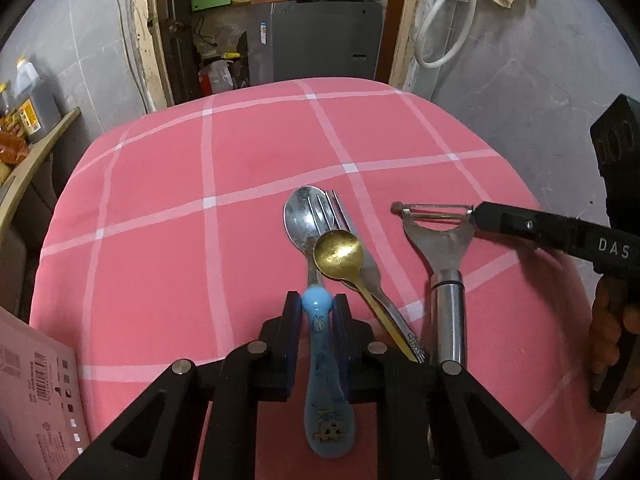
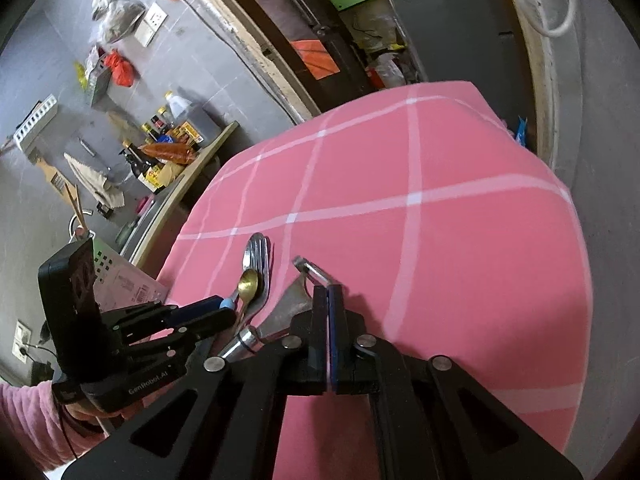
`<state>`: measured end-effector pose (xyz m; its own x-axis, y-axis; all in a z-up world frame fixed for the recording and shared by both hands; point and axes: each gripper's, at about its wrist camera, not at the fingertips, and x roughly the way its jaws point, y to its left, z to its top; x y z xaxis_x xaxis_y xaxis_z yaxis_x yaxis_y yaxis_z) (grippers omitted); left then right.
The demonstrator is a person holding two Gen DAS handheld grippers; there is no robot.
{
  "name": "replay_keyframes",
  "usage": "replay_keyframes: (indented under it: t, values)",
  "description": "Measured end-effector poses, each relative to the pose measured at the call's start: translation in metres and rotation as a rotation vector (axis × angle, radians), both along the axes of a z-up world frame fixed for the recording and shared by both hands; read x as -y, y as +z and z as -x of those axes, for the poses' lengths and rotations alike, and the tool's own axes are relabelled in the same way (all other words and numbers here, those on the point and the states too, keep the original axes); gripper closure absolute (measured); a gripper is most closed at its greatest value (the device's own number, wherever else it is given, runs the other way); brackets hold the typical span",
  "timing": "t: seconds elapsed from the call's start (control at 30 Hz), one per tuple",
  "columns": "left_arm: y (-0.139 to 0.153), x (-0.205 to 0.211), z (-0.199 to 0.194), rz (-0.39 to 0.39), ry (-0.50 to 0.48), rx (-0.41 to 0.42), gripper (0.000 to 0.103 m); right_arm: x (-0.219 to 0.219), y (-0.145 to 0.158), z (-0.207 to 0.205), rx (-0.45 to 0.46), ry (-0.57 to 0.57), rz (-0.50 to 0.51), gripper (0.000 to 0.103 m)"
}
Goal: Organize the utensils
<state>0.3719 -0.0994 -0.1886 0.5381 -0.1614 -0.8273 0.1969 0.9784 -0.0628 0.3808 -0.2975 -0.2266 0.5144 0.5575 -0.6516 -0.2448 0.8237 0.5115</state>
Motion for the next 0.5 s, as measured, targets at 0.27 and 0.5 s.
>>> replay_keyframes:
  t: [0.27, 0.5]
  values:
    - [-0.002, -0.031, 0.005, 0.253, 0.149, -0.11, 0.089, -0.005, -0.01, -0.006, -0.071, -0.003, -0.027, 0.102]
    - [-0.003, -0.036, 0.008, 0.277, 0.158, -0.172, 0.088, -0.024, -0.006, -0.011, -0.07, 0.058, 0.088, 0.099]
